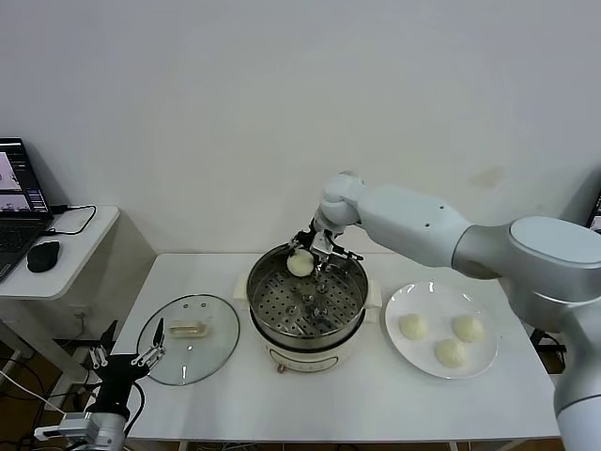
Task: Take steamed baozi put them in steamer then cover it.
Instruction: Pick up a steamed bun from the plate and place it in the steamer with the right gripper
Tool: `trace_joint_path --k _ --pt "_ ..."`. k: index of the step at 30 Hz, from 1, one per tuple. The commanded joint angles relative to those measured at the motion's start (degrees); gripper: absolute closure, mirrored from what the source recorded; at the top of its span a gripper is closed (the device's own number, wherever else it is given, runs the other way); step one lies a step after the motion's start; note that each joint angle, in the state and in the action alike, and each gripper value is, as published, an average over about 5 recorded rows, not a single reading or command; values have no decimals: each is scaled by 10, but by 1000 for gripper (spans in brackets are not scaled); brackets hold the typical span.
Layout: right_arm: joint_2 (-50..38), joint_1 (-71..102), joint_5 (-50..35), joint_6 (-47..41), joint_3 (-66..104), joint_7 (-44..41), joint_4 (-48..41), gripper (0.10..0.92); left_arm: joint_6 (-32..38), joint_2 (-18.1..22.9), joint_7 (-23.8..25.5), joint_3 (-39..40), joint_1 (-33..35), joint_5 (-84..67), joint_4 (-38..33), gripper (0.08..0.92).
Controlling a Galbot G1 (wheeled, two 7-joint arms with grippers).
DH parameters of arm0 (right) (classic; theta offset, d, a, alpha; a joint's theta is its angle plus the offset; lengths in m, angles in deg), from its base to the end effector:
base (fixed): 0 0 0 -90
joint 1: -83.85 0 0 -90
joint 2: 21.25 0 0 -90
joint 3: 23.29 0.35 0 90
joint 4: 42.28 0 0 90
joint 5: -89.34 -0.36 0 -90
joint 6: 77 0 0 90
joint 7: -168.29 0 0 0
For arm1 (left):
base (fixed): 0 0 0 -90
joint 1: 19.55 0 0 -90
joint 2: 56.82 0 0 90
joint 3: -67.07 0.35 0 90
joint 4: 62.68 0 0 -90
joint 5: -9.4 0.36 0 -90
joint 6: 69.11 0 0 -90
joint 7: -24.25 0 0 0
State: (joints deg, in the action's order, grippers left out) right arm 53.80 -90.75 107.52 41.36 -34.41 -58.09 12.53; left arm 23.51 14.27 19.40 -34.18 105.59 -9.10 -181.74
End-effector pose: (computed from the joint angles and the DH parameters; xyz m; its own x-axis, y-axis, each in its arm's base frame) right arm 0.6050 0.1351 -0.1142 -0.2848 -0.2976 0.9112 -0.1997 -0.9113 -0.3600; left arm 0.1685 0.1148 -0.2969 -0.9961 -0.0856 0.0218 -0.0841 0.9946 0.0614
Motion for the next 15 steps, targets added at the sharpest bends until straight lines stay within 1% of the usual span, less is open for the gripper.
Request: trace_joint_path --k 1,4,7,12,15 --pt "-4 -21 -43 0 -19 -7 23 271 0 2 0 4 1 1 -5 177" --pt "-23 -48 -91 -22 -33 -23 61 217 0 3 0 7 1 2 -8 177" --pt "-44 -79 -149 -58 -42 -44 103 204 -2 3 0 10 0 3 -14 177" --pt "-104 -147 -264 -176 -55 -115 182 203 -7 0 0 11 -1 2 -22 177" --pt "-152 -178 -300 -250 -64 -146 234 202 -8 -2 -1 10 1 1 -25 177"
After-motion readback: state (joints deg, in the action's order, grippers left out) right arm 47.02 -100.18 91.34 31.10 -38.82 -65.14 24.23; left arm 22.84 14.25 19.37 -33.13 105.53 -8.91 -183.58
